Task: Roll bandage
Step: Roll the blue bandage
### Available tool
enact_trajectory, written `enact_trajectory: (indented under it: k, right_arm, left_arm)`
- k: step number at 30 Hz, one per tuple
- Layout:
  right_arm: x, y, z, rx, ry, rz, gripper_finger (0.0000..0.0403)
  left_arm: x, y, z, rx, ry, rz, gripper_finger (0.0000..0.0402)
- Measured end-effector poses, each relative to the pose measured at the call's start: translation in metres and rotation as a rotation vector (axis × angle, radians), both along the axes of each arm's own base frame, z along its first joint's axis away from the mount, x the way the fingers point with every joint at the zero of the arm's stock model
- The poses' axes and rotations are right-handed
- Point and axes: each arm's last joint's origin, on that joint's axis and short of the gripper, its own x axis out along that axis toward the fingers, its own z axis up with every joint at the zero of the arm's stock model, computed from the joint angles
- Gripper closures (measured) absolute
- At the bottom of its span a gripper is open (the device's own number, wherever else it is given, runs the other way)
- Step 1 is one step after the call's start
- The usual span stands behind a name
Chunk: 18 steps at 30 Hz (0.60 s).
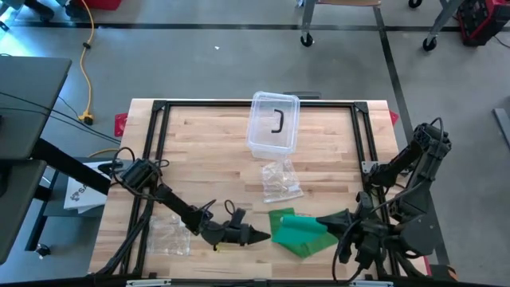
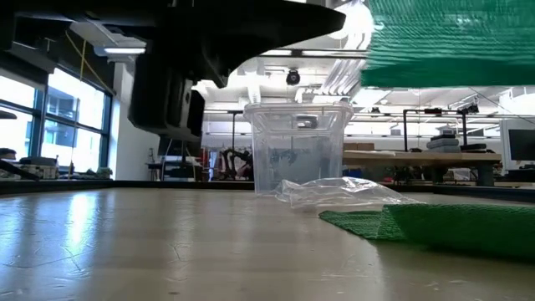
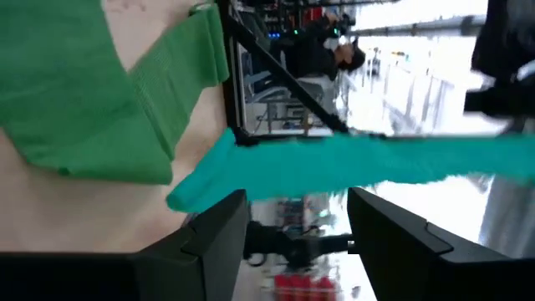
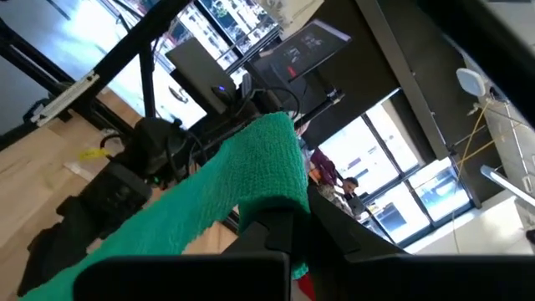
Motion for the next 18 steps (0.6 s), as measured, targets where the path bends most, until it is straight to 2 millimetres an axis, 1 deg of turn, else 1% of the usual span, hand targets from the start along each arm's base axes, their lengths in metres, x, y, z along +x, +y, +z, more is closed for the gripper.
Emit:
enact_trajectory:
  k: [2,7,14,18]
  right_arm:
    - [0.0,0.0,0.0,-0.004,0.001,-0.002,0.0399]
    - [0.0,0.0,0.002,-0.017,-0.005,-0.002,0.0399]
    - [0.007,-0.005,0.004,-0.047,-0.012,-0.026,0.0399]
    - [0.01,-0.008,0.004,-0.056,-0.01,-0.038,0.0399]
  left_arm:
    - [0.0,-0.001,-0.001,-0.001,0.011,-0.024,0.0194]
    - [0.0,0.0,-0.004,-0.107,0.046,-0.053,0.0169]
    - [0.005,0.009,-0.004,-0.261,0.043,0.052,0.0141]
    - [0.008,0.015,0.001,-0.285,-0.012,0.126,0.0137]
